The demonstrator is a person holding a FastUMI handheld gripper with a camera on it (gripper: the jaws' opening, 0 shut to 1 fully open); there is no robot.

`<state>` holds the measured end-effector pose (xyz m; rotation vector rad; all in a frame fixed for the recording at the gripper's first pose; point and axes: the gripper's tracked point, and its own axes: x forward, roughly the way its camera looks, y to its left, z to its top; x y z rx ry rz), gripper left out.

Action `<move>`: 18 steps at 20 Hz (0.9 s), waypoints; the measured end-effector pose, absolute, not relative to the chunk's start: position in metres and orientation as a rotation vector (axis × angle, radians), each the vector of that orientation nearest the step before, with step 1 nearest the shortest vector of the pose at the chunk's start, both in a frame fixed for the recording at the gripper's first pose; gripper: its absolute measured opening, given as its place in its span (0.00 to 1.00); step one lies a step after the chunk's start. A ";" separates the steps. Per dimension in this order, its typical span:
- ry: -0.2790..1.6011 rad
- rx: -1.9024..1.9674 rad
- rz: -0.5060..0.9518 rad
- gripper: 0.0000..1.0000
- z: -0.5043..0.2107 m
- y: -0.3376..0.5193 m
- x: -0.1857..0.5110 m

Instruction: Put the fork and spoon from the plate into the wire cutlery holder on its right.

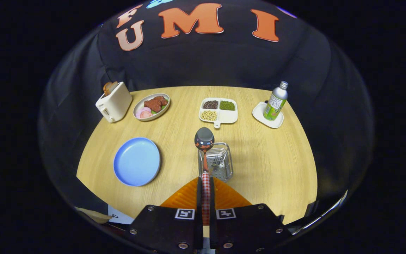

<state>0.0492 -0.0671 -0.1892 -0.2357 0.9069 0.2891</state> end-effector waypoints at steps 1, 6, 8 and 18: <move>0.921 -0.249 0.289 0.08 -0.190 -0.071 0.048; 1.053 -0.284 0.294 0.08 -0.201 -0.081 0.036; 1.102 -0.295 0.291 0.08 -0.205 -0.083 0.035; 1.286 -0.342 0.243 0.08 -0.229 -0.081 0.051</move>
